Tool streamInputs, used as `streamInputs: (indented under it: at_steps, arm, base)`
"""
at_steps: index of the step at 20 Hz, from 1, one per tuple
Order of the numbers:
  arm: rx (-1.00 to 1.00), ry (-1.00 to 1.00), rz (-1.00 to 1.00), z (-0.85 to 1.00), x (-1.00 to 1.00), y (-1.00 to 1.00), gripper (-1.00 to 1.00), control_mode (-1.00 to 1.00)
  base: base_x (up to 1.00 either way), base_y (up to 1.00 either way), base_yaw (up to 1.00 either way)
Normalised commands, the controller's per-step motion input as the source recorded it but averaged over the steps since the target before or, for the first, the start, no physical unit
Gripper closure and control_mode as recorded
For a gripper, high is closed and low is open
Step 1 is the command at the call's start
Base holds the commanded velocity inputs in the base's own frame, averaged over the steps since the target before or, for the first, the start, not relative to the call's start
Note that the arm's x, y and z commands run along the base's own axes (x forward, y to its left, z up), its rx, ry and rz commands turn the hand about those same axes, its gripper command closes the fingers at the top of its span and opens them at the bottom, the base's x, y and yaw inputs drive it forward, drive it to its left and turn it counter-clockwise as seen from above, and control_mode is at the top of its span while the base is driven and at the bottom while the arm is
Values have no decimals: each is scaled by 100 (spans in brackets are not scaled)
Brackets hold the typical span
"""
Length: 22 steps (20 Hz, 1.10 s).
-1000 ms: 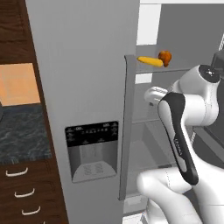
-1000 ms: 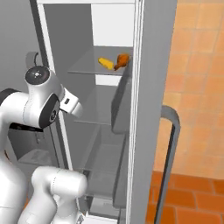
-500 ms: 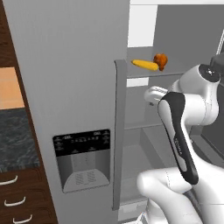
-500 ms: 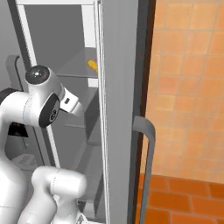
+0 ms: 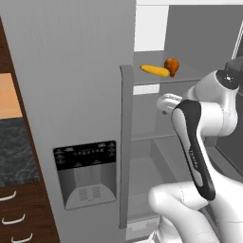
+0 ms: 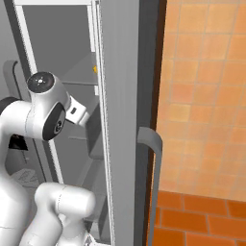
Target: Place one corn and one chicken drumstick in each tupperware on the nearby counter, to pack two identical lunches.
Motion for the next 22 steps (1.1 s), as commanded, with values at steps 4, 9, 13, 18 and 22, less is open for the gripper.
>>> streamInputs:
  at_steps: [4,9,13,18,22]
  arm:
    - [-4,-10,0,72,-7,0,-100,-100]
    - [-8,-14,1,77,-5,0,-100,-100]
    - [-9,-8,9,44,-7,-5,-100,-100]
    - [-5,-1,12,1,0,-5,-100,-100]
    - [0,-6,25,32,0,-51,-100,-100]
  base:
    - [0,0,0]
    - [0,0,0]
    - [0,0,0]
    - [0,0,0]
    - [0,0,0]
